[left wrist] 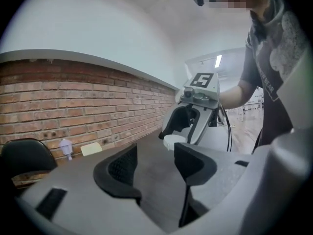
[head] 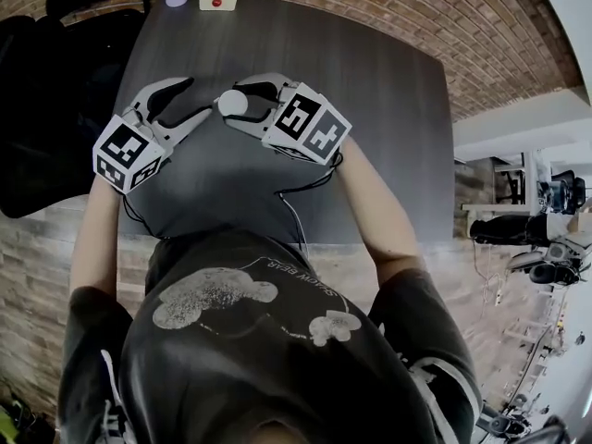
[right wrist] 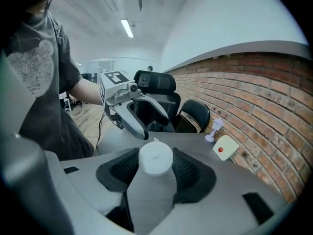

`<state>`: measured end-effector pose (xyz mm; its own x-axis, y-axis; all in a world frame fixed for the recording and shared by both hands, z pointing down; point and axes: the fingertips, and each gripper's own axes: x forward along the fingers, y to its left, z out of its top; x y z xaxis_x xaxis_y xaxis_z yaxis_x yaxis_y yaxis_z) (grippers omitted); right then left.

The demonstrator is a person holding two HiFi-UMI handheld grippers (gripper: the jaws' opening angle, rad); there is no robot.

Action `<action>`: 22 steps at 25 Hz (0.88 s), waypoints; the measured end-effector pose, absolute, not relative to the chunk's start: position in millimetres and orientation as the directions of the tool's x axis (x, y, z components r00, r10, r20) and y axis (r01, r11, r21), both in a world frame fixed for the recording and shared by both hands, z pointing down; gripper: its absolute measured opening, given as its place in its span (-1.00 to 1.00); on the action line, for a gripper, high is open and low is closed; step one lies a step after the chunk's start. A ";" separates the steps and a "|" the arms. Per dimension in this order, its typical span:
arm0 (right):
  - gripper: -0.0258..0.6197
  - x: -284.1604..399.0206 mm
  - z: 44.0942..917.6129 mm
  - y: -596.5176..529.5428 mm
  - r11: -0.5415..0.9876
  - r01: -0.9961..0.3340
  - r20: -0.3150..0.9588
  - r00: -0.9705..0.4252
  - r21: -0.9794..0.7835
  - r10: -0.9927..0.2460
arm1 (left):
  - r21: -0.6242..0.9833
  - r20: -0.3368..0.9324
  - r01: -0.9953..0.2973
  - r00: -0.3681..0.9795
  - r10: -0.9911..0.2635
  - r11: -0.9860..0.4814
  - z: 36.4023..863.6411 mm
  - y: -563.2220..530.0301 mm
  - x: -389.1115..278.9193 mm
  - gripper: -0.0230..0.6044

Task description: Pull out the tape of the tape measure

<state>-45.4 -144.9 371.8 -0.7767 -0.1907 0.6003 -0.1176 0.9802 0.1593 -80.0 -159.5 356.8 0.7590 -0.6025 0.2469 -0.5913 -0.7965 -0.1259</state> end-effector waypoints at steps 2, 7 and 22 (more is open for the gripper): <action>-0.19 -39.1 371.9 -139.3 0.982 -0.104 0.605 -0.776 0.156 -0.178 | -0.135 0.267 -0.562 0.772 -0.576 -0.816 359.9 -153.8 -68.1 -0.15; -0.19 -32.8 376.6 -125.7 0.986 -0.058 0.624 -0.768 0.157 -0.145 | -0.127 0.282 -0.539 0.785 -0.551 -0.833 366.5 -148.1 -55.6 -0.25; -0.19 -30.4 393.7 -121.1 0.988 -0.034 0.654 -0.746 0.151 -0.126 | -0.083 0.317 -0.502 0.806 -0.500 -0.861 389.4 -140.5 -45.1 -0.59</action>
